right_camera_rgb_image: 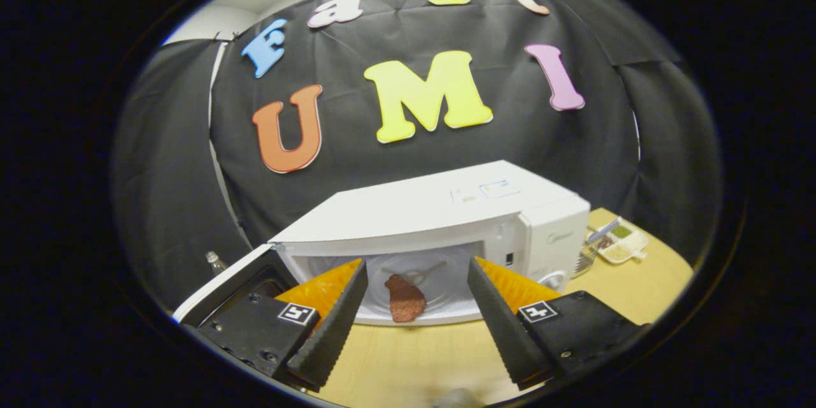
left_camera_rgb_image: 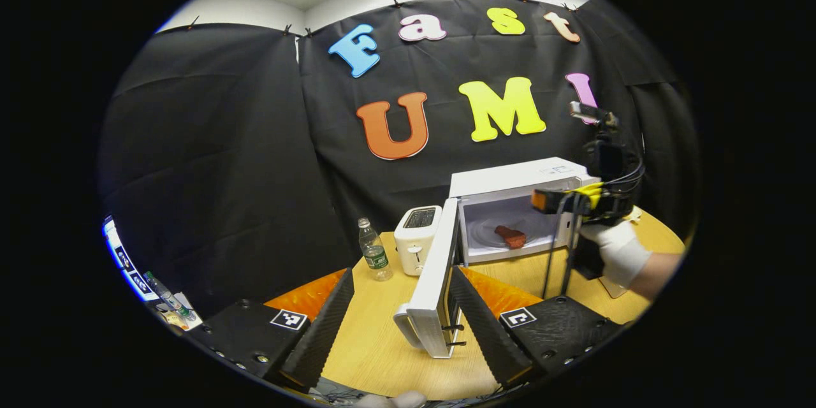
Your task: Open the microwave oven with the left hand, put the food in, and close the microwave oven.
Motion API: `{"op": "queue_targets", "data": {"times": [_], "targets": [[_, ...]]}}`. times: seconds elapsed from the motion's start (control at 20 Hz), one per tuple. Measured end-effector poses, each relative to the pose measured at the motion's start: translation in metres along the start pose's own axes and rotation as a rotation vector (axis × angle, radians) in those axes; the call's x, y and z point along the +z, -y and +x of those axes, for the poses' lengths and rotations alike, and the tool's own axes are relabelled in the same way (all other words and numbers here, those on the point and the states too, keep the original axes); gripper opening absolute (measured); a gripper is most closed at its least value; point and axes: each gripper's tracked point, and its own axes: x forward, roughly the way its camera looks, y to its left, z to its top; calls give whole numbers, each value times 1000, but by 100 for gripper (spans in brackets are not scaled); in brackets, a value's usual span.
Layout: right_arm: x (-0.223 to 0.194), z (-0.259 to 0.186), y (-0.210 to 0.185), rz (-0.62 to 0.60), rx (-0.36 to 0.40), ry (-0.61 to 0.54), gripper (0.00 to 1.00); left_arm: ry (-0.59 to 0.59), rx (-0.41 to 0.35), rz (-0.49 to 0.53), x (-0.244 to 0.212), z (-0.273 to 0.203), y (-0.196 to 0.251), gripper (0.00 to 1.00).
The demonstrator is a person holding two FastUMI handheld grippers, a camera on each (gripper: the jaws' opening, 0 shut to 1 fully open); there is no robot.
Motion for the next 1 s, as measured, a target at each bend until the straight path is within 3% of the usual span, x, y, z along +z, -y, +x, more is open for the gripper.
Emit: {"op": "queue_targets", "data": {"times": [0.05,0.1,0.45,0.75,1.0], "targets": [[10,-17,13,-25,-8,-5,100,5,2,-4,1,-1,-6,94],[17,-33,23,-45,-6,-14,91,9,8,-8,3,-1,-12,94],[62,-143,118,-103,-76,-64,91,14,52,-25,-1,17,-47,94],[80,-215,143,-114,-118,-59,92,-10,91,-81,-28,40,-63,94],[78,-236,150,-80,-132,-71,92,-23,110,-91,-37,50,-75,94]]}}
